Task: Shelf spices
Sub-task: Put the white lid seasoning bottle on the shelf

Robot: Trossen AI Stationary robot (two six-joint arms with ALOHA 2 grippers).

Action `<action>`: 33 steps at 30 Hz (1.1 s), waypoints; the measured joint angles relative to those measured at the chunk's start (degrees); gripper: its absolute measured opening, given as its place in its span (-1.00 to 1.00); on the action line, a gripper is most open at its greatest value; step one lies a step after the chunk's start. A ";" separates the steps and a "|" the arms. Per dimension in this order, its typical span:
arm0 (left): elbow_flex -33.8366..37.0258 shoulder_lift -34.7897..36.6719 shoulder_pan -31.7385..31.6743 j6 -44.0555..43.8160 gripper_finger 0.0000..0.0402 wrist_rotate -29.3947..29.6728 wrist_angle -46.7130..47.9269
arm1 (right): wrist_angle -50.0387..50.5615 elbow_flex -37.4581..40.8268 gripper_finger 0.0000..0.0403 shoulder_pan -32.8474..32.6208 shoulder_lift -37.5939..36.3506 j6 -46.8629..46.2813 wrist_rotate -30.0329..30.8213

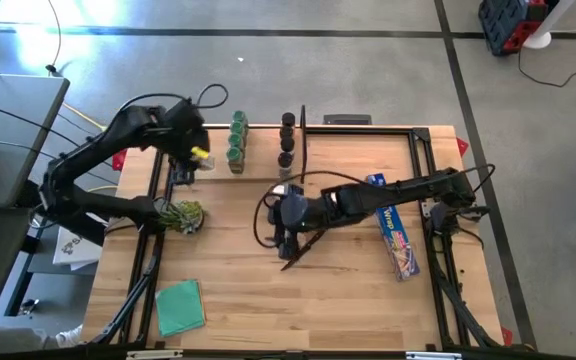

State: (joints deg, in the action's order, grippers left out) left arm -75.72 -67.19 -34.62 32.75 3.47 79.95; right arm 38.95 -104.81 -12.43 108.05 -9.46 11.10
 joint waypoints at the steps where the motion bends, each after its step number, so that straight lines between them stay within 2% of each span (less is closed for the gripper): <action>1: 0.00 -0.83 -1.04 3.94 -0.07 0.04 0.63 | -0.10 0.00 0.52 -0.77 0.00 -0.62 0.65; 4: 0.16 -3.86 -3.83 12.54 -0.07 -0.82 1.70 | -0.14 0.00 0.52 -3.37 0.22 -2.32 2.24; 8: 0.19 -8.73 -8.08 15.78 -0.07 -3.01 -0.14 | -0.14 0.00 0.52 -7.42 1.07 -5.13 5.12; 17: 0.18 -16.46 -15.85 15.42 -0.07 -4.12 -2.38 | -0.60 0.00 0.52 -13.26 2.97 -8.69 12.68; 23: 3.07 -19.46 -18.46 15.34 -0.07 0.06 -2.86 | -0.57 0.00 0.52 -13.07 2.99 -9.74 12.89; 33: 8.37 -19.37 -19.11 14.53 -0.07 -0.74 -5.56 | -0.30 0.00 0.52 -12.54 3.02 -8.67 12.85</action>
State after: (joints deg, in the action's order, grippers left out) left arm -67.36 -86.56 -53.74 47.28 2.73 74.39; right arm 38.64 -104.81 -24.97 111.07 -18.13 23.95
